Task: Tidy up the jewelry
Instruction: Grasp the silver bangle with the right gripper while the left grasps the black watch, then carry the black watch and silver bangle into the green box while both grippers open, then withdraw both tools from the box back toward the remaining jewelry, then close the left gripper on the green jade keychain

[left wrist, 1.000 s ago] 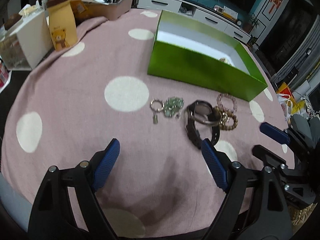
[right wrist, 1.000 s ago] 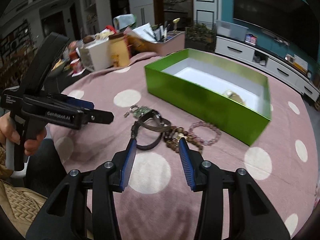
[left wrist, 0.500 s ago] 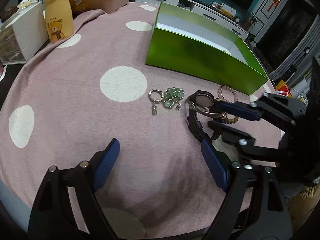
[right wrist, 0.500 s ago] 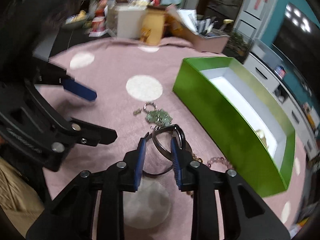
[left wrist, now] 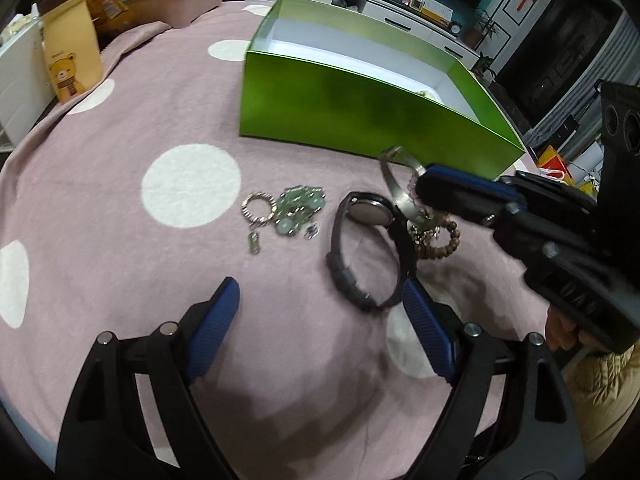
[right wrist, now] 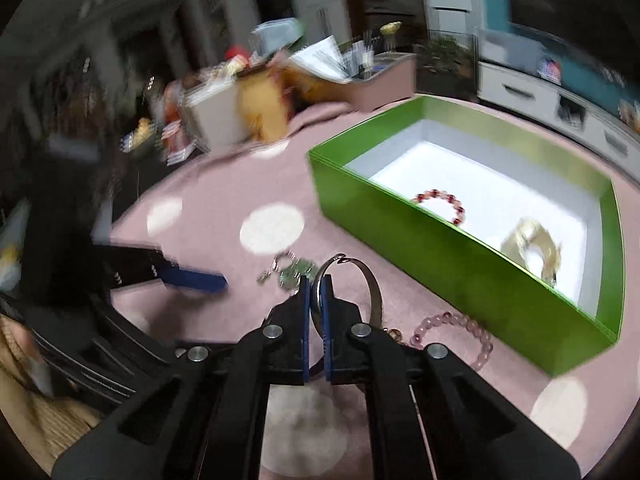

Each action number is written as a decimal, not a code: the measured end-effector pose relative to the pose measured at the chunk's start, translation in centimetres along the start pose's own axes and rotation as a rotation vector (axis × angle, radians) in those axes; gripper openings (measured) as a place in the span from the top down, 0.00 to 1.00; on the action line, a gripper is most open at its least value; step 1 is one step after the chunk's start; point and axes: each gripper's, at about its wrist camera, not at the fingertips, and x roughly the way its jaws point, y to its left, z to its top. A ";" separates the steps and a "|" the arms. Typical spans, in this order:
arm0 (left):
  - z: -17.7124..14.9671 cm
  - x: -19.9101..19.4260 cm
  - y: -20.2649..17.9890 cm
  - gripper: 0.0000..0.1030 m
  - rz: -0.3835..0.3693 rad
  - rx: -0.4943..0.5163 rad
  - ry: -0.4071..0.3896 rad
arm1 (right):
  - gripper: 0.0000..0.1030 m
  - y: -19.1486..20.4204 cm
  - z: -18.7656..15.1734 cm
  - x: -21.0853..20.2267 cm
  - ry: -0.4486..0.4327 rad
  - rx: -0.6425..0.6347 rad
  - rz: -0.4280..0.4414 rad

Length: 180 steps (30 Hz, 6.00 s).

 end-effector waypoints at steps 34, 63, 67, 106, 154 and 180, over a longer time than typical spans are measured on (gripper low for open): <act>3.3 -3.9 -2.5 0.94 0.109 0.071 -0.146 | 0.95 -3.0 -3.1 -10.9 -0.298 0.252 -0.032; 11.8 -4.3 -5.4 0.94 0.156 0.171 -0.275 | 0.95 -5.8 1.7 -10.6 -0.327 0.218 -0.162; 12.9 -3.3 -5.6 0.94 0.160 0.178 -0.271 | 0.95 -6.4 2.6 -9.9 -0.325 0.211 -0.172; 16.3 4.5 -5.1 0.56 0.208 0.187 -0.156 | 0.68 -10.1 4.7 -4.0 -0.203 0.261 -0.235; 2.3 -4.7 -0.1 0.02 0.064 0.183 -0.141 | 0.26 -0.5 -6.4 -10.3 -0.108 0.268 -0.262; 4.0 2.9 -0.6 0.66 0.070 0.299 -0.089 | 0.26 -0.9 -6.8 -5.5 -0.055 0.282 -0.209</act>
